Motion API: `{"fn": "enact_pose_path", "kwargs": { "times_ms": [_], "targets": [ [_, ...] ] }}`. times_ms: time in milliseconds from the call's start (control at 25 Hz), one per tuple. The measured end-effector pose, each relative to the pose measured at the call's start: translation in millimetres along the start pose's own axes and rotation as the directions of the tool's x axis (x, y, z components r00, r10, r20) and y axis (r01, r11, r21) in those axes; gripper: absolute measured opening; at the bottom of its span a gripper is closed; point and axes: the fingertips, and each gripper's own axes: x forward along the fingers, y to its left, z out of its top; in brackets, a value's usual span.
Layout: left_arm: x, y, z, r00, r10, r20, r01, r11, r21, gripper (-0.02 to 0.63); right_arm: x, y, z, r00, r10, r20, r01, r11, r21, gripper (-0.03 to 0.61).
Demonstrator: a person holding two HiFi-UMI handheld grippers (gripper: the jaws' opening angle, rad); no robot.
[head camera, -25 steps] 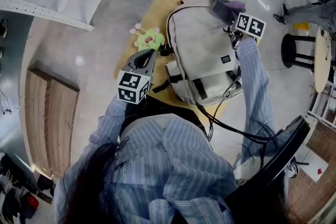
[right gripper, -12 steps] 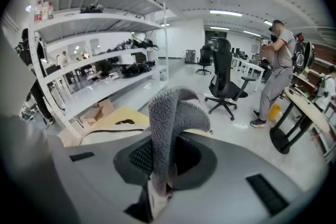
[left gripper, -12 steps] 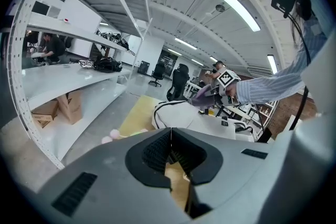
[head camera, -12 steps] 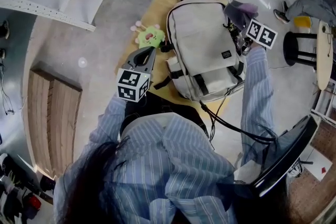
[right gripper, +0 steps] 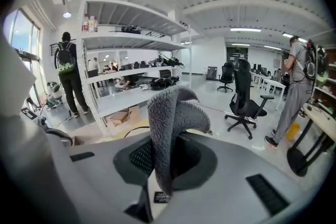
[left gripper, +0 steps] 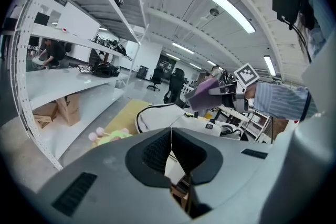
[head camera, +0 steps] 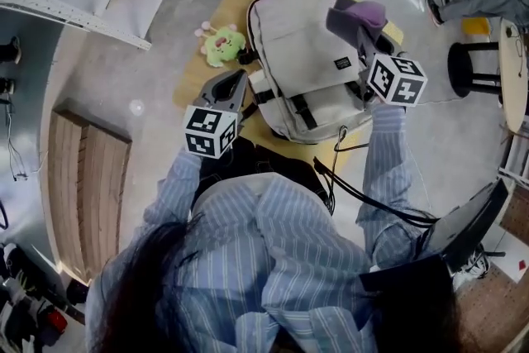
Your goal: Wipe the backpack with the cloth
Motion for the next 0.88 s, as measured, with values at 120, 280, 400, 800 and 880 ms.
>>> {"fn": "enact_pose_path", "kwargs": {
  "times_ms": [120, 280, 400, 800, 880],
  "targets": [
    [-10, -19, -2, 0.999, 0.033, 0.02, -0.033, 0.999, -0.003, 0.006, -35, 21, -21, 0.999, 0.046, 0.029, -0.047, 0.998, 0.033, 0.041],
    [-24, -48, -7, 0.995, 0.085, 0.05, -0.084, 0.996, -0.018, 0.006, -75, 53, -57, 0.992, 0.122, 0.041, -0.124, 0.991, 0.049, 0.041],
    [-33, -67, -16, 0.992, 0.117, 0.048, -0.117, 0.993, 0.001, 0.006, -96, 77, -84, 0.981, 0.189, 0.036, -0.19, 0.981, 0.044, 0.041],
    [-70, -107, -43, 0.994, 0.105, 0.044, -0.106, 0.994, 0.031, 0.006, -142, 95, -139, 0.985, 0.161, 0.056, -0.166, 0.98, 0.109, 0.041],
    [-76, -108, -43, 0.994, 0.093, 0.05, -0.095, 0.995, 0.025, 0.006, -151, 105, -143, 0.986, 0.157, 0.056, -0.163, 0.979, 0.123, 0.041]
  ]
}}
